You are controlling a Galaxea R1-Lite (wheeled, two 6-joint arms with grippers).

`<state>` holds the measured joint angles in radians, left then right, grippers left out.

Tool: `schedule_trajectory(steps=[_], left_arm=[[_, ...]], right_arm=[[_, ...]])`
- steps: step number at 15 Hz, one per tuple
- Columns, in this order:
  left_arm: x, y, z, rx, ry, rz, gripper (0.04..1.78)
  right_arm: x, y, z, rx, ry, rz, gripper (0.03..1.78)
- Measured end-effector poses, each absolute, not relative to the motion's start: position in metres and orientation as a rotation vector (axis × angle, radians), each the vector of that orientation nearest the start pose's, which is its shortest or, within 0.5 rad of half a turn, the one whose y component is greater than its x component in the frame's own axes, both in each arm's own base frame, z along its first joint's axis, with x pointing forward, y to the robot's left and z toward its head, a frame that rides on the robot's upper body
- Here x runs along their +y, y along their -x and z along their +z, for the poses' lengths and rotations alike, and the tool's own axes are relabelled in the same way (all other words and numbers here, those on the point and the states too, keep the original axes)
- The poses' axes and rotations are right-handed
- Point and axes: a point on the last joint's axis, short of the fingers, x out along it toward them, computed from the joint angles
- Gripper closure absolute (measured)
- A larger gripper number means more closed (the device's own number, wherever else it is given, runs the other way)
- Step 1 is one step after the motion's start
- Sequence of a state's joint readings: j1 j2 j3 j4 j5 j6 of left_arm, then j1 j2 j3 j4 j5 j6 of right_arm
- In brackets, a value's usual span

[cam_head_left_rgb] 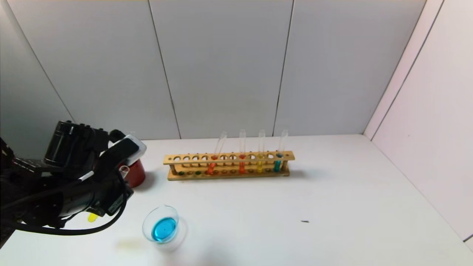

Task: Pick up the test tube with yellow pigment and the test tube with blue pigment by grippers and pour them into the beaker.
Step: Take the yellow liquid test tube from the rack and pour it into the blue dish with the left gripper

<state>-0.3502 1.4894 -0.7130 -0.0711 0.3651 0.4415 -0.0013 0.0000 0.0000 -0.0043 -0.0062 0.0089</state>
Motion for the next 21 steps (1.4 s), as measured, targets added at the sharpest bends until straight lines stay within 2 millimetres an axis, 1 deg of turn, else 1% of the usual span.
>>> schedule_trajectory(steps=[6, 9, 11, 17, 21], left_arm=[[-0.100, -0.230, 0.143, 0.727, -0.817, -0.160, 1.50], [-0.107, -0.232, 0.128, 0.781, -0.874, -0.166, 1.50], [-0.109, -0.230, 0.122, 0.825, -0.911, -0.189, 1.50], [-0.111, -0.228, 0.118, 0.848, -0.931, -0.206, 1.50], [-0.108, -0.223, 0.109, 0.946, -0.992, -0.227, 1.50]], right_arm=[[0.000, 0.023, 0.076, -0.004, -0.009, -0.008, 0.11], [0.000, 0.023, 0.076, -0.004, -0.009, -0.008, 0.11], [0.000, 0.023, 0.076, -0.004, -0.009, -0.008, 0.11], [0.000, 0.023, 0.076, -0.004, -0.009, -0.007, 0.11], [0.000, 0.023, 0.076, -0.004, -0.009, -0.007, 0.11]])
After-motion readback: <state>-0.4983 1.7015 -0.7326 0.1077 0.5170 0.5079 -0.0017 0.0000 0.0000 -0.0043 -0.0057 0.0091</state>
